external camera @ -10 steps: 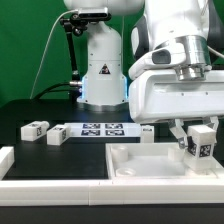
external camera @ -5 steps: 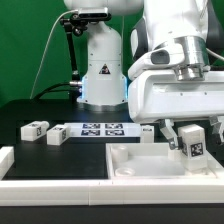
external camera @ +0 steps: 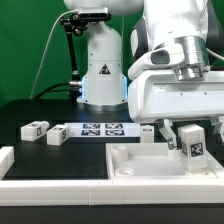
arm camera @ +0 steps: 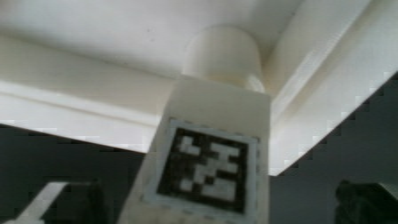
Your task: Assemble one leg
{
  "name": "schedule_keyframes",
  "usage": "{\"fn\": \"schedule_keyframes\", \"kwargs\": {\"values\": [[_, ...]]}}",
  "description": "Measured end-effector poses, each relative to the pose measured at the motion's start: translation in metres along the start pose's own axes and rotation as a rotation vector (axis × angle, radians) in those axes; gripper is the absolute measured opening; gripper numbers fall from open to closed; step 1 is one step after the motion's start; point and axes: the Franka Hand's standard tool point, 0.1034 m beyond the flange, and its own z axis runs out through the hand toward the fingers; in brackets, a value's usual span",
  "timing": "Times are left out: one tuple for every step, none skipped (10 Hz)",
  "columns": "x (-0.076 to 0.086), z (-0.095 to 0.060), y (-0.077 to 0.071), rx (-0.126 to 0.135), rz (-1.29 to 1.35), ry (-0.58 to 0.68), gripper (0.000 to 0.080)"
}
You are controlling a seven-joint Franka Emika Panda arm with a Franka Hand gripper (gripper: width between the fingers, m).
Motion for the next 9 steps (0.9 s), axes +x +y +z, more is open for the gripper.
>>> {"fn": "schedule_keyframes", "kwargs": {"values": [[0.006, -0.008, 0.003, 0.0, -0.001, -0.01, 0.0649], [0.009, -0.012, 0.006, 0.001, -0.004, -0.017, 0.0649], [0.011, -0.015, 0.007, 0.005, -0.003, -0.036, 0.0649], [0.01, -0.014, 0.004, 0.014, -0.006, -0.06, 0.0649], [0.01, -0.014, 0.003, 0.015, -0.006, -0.062, 0.0649], [0.003, -0.012, -0.002, 0.041, -0.002, -0.152, 0.0649], [0.004, -0.011, -0.003, 0.071, 0.001, -0.265, 0.0649], [0.008, -0.012, -0.003, 0.091, 0.008, -0.342, 0.0649], [0.007, -0.012, -0.004, 0.108, 0.008, -0.408, 0.0649]]}}
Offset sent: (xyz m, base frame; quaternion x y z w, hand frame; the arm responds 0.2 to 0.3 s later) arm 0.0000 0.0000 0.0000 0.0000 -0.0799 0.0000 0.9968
